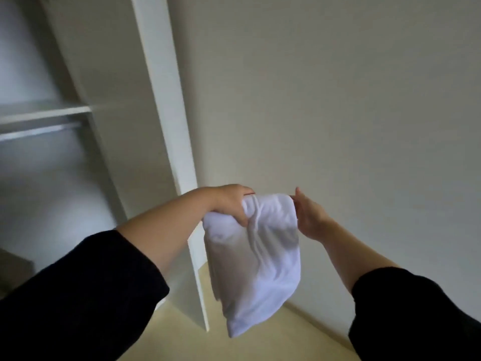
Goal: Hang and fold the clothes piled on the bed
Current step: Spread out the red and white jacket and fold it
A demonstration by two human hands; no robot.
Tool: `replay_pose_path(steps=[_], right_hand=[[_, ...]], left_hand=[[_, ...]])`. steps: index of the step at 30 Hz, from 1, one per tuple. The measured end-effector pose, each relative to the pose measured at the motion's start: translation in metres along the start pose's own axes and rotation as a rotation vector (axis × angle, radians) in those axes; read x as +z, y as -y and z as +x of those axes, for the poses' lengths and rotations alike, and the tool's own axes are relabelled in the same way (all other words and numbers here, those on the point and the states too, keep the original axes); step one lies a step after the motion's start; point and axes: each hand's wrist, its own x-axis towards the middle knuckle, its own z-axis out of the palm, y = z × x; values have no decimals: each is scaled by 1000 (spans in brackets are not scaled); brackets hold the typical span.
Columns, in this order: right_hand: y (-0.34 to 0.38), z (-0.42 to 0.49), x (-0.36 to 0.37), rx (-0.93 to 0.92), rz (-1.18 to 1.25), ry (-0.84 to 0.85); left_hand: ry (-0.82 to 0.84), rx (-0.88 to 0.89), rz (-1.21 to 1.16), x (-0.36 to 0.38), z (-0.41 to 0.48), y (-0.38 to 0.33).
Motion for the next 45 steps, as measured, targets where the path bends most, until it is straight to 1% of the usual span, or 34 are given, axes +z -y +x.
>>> replay_pose_path(steps=[3, 5, 9, 12, 13, 15, 16, 19, 22, 24, 26, 28, 30, 31, 32, 34, 35, 36, 40, 43, 45], right_hand=[[-18, 42, 93, 212, 31, 417], [-33, 60, 150, 308, -16, 621], [-58, 79, 246, 409, -124, 859], [-69, 83, 301, 400, -253, 1028], [-71, 85, 318, 387, -287, 1059], [-72, 91, 352, 339, -396, 1098], [-72, 95, 370, 298, -498, 1097], [-69, 112, 422, 168, -789, 956], [-57, 138, 468, 21, -976, 893], [-42, 155, 500, -106, -1109, 891], [-23, 174, 538, -243, -1188, 934], [-4, 192, 578, -392, -1267, 963], [12, 206, 614, -479, -1322, 1005], [18, 213, 631, -513, -1351, 1040], [24, 220, 647, -547, -1380, 1077], [33, 233, 676, -615, -1417, 1126], [39, 238, 690, -639, -1411, 1145], [44, 243, 703, -655, -1393, 1163], [77, 252, 752, -725, -1379, 1213], [126, 250, 792, -823, -1326, 1171], [170, 244, 818, -929, -1278, 1085]], left_hand=[[-90, -130, -85, -31, -67, 83], [-171, -235, -189, -43, -113, 138], [-311, -426, -377, -54, -200, 226], [-365, -504, -452, -60, -246, 266], [-375, -521, -468, -63, -258, 278], [-394, -544, -502, -70, -276, 300], [-410, -551, -523, -73, -283, 310], [-498, -580, -596, -81, -298, 338], [-546, -608, -650, -93, -308, 367], [-479, -645, -598, -106, -313, 385], [-406, -687, -488, -132, -315, 400], [-433, -689, -412, -168, -313, 408], [-479, -713, -331, -203, -308, 413], [-456, -724, -261, -218, -304, 417], [-387, -751, -174, -230, -300, 423], [-197, -837, -6, -247, -297, 438], [-131, -868, 48, -253, -298, 447], [-106, -887, 79, -258, -300, 456], [-210, -916, 76, -296, -321, 484], [-422, -867, 23, -349, -351, 492], [-568, -824, 5, -392, -372, 490]])
